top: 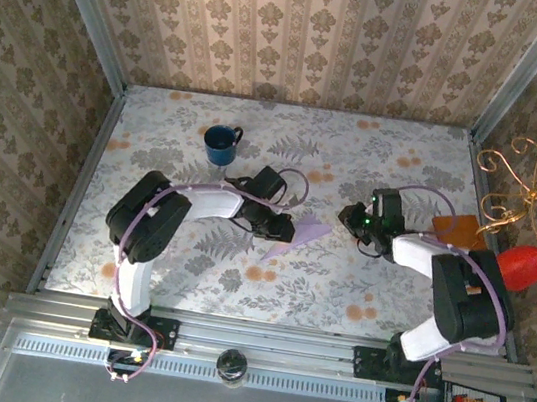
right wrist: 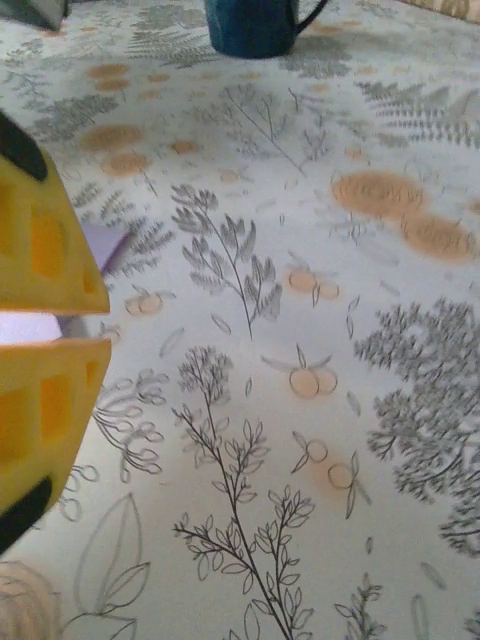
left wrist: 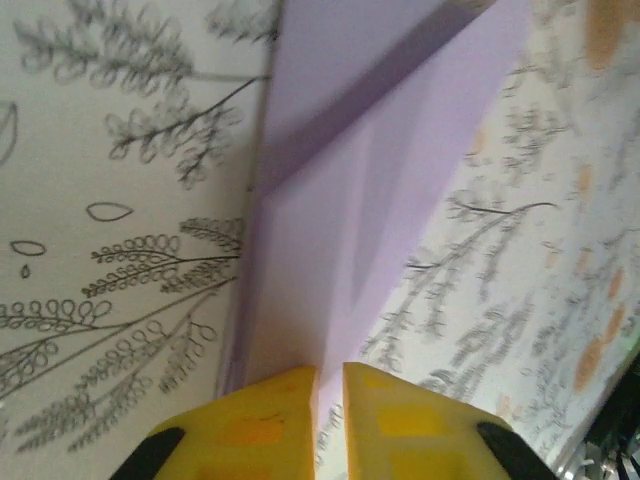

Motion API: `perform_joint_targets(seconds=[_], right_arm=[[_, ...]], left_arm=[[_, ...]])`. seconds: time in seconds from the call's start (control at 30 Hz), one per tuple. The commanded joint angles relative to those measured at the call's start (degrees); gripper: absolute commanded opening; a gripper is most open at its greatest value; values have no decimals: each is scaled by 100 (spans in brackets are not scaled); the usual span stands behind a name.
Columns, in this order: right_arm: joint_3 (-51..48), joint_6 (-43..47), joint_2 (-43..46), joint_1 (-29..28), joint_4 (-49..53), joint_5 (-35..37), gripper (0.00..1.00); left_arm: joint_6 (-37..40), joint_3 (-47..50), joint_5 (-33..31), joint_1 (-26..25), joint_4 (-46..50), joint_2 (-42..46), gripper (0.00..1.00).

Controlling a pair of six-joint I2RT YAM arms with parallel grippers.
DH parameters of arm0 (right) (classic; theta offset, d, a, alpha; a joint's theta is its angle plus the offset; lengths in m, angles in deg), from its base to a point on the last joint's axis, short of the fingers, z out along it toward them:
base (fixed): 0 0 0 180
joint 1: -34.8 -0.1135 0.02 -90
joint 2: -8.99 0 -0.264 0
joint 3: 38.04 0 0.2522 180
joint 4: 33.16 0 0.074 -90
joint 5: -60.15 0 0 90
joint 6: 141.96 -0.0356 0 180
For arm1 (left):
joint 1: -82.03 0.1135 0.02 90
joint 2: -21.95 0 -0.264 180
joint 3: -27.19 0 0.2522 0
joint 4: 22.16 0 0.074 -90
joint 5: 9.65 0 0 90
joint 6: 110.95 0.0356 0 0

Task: Fold a paper plane with a square sheet of paper (pick it up from the middle)

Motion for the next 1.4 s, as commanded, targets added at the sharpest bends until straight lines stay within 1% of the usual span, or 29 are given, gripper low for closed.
perform_joint_targets(seconds=[0.0,0.1,0.23,0.3,0.37,0.4,0.43,0.47,0.57,0.63,0.7,0.87,1.0,1.07,1.2,1.37], right_arm=[[258,226,435,-92,1098,298,22],[349,192,732,-275,1633,442,32],[603,140,1050,-721,2355,828,45],[843,92,1054,-1083,2839,1185,52],[1141,29,943,-1510,3309,1574,62],[1244,2,874,-1729,3442,1715,65],[1341,-68,826,-1924,3549,1834,68],[1434,-155,656,-2123,3626,1909,70],[1694,-514,315,-2543,3989,2220,73],[1869,-723,74,-2765,4139,2381,74],[2028,-851,-166,-2958,4153,2510,77],[2533,-984,-824,-3230,4214,2547,78],[2690,-1188,-1105,-3265,4281,2710,77],[2800,-1297,-1228,-3257,4535,2784,76],[2878,-1481,-1312,-3265,4764,2859,68],[2781,-1682,-1092,-3276,4929,3141,59]], left_arm=[[-172,-184,-155,219,165,766,22],[-249,146,-284,548,143,1288,31],[-234,706,-514,1088,200,1928,43],[-175,967,-593,1338,234,2147,49],[-104,1229,-659,1585,229,2340,54],[-64,1328,-697,1611,239,2404,57],[-18,1444,-763,1844,237,2498,60],[42,1546,-824,1931,249,2583,64],[231,1777,-1108,2098,372,2856,73],[319,1931,-1260,2171,384,3027,77],[390,2038,-1276,2250,388,3149,81],[582,2158,-1251,2349,447,3264,86],[635,2247,-1157,2358,387,3286,87],[636,2288,-1111,2363,374,3303,87],[629,2378,-1093,2360,336,3373,88],[673,2449,-1084,2363,275,3409,88]])
